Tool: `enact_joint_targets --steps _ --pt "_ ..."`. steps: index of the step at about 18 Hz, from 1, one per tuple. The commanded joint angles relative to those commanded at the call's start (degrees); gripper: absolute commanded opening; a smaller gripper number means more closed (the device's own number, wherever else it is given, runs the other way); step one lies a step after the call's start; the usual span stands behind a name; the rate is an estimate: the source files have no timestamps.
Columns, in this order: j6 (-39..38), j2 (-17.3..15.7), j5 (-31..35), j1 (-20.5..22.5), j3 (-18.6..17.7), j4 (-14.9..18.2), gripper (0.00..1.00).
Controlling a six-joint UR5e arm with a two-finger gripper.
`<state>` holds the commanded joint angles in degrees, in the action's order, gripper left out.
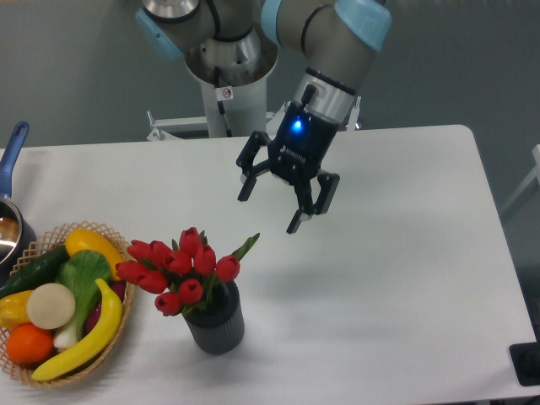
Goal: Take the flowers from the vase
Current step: 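Lower the open gripper around the tulip stems above the vase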
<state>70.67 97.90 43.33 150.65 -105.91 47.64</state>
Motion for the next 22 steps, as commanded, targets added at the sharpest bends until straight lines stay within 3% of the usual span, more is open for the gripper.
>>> enact_joint_targets --steps 4,11,18,22 --pt "-1.0 2.3 -0.1 -0.9 0.4 -0.1 1.00" --pt "-2.6 7.8 -3.1 -2.7 4.7 -0.4 1.00" --pt "-0.6 7.7 -2.6 -4.4 4.2 -0.8 1.00" --pt "3.3 9.5 -2.5 -5.7 4.7 -1.3 1.00"
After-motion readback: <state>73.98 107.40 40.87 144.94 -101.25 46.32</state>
